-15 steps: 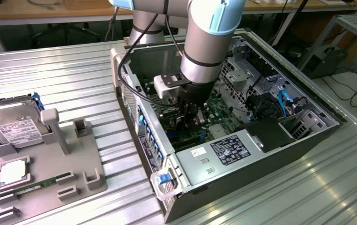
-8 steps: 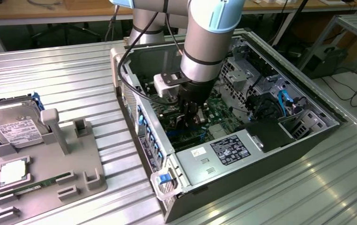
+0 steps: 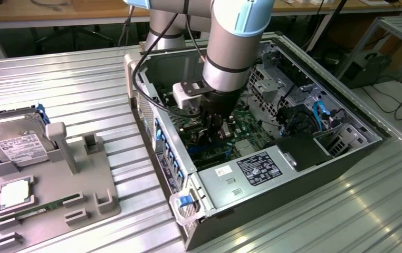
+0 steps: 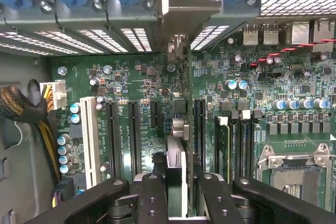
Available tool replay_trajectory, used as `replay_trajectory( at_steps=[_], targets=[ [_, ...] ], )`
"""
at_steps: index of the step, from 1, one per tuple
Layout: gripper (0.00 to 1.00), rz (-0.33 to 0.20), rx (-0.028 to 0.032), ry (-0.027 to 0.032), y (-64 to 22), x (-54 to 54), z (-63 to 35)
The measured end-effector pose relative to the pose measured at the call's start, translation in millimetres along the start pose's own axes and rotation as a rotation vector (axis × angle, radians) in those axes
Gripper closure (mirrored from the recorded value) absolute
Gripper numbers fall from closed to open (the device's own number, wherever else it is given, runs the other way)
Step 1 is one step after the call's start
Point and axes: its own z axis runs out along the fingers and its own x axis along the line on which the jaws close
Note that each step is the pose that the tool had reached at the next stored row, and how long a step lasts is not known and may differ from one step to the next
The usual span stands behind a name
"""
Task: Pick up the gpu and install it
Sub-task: 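Insert the gpu into the slot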
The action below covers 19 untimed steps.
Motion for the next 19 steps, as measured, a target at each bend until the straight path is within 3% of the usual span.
replay_trajectory(
  at_steps=[8, 19],
  targets=[
    [0.72, 0.000, 0.0004, -0.0034, 0.1, 0.0, 6.4],
    [0.72, 0.000, -0.0004, -0.0026, 0.5, 0.2, 9.4]
  ],
)
